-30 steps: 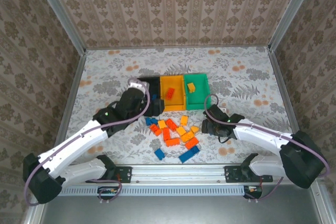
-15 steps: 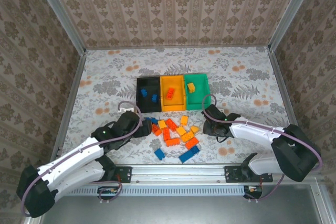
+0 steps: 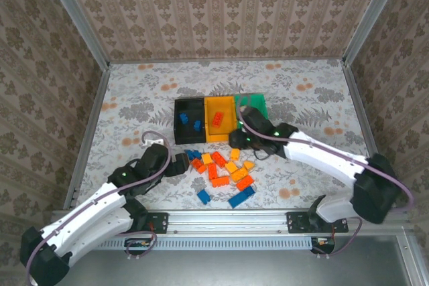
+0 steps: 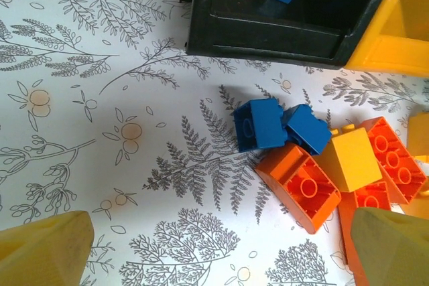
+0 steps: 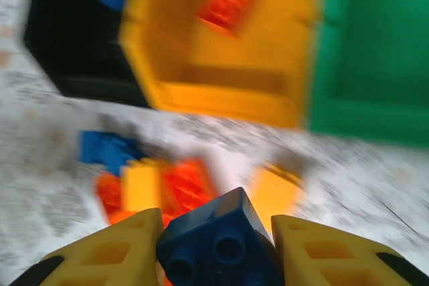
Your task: Sort the legos into containers by color
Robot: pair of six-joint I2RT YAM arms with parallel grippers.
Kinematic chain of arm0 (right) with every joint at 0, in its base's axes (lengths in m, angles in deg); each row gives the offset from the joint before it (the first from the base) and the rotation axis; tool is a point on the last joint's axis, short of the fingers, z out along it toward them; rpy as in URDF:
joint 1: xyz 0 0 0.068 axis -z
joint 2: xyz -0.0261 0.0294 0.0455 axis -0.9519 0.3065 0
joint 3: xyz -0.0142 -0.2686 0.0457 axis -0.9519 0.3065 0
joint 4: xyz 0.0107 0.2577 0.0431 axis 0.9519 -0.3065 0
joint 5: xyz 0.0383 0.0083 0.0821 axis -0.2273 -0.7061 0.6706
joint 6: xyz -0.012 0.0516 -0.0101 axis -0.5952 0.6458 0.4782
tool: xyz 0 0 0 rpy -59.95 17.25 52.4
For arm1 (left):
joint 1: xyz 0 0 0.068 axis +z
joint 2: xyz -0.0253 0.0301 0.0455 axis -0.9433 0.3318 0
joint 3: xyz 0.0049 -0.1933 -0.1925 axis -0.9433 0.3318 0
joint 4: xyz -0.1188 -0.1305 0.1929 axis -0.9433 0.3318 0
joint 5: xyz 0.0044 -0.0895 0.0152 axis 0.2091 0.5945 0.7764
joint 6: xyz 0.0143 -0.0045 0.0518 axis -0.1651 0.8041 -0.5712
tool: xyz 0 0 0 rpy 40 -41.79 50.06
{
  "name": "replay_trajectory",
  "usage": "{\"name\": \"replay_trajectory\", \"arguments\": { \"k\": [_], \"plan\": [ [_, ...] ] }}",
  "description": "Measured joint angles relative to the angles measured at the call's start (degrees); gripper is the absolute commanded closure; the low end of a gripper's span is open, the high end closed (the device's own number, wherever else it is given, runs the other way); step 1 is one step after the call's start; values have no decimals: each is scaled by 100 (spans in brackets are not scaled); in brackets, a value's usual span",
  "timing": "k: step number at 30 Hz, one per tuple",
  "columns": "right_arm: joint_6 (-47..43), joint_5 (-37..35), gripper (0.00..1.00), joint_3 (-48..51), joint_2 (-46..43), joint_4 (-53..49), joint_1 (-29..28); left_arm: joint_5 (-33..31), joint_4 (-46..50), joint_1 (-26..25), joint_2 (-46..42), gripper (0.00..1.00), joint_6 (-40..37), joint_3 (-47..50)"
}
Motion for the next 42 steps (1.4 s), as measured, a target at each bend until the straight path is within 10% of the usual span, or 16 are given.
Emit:
{"name": "replay_trajectory", "arguments": {
  "k": [13,19,42],
  "plan": [
    [-557,444,58,-3904,3576,-92,-258,610,-2,-2,160,0,-28,44],
    [-575,468,31,-4857,4426,-278,-205,831,-2,-83,313,0,-116,57],
    [-278,323,18,-1519,1331,715,404,761,-505,-2769,3187,12,-693,-612]
  ]
}}
